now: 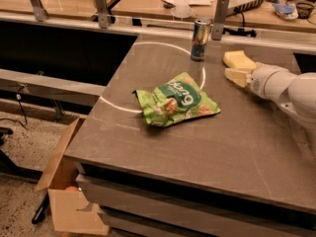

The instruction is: Move sponge near green rice chip bag

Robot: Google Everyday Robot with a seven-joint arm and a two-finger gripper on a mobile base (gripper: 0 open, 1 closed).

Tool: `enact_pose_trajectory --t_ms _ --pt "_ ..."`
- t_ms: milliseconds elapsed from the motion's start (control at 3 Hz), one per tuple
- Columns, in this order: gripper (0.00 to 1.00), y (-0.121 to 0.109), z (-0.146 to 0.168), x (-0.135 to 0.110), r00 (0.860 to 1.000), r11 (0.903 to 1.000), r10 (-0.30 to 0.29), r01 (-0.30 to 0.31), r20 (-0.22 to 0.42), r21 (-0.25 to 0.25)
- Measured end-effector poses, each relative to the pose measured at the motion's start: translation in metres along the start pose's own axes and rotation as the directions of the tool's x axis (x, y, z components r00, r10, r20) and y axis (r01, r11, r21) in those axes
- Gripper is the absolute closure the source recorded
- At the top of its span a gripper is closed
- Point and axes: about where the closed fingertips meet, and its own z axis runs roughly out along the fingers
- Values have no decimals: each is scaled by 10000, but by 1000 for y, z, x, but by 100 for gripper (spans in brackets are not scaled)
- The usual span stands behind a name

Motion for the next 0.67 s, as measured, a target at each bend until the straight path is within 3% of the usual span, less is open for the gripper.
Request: enact_pose_trajectory --t_ms 333,667 --pt "62 -4 0 0 10000 10000 30 -30 -48 -12" --pt "93 -9 -33 -24 9980 9974 -636 638 62 -341"
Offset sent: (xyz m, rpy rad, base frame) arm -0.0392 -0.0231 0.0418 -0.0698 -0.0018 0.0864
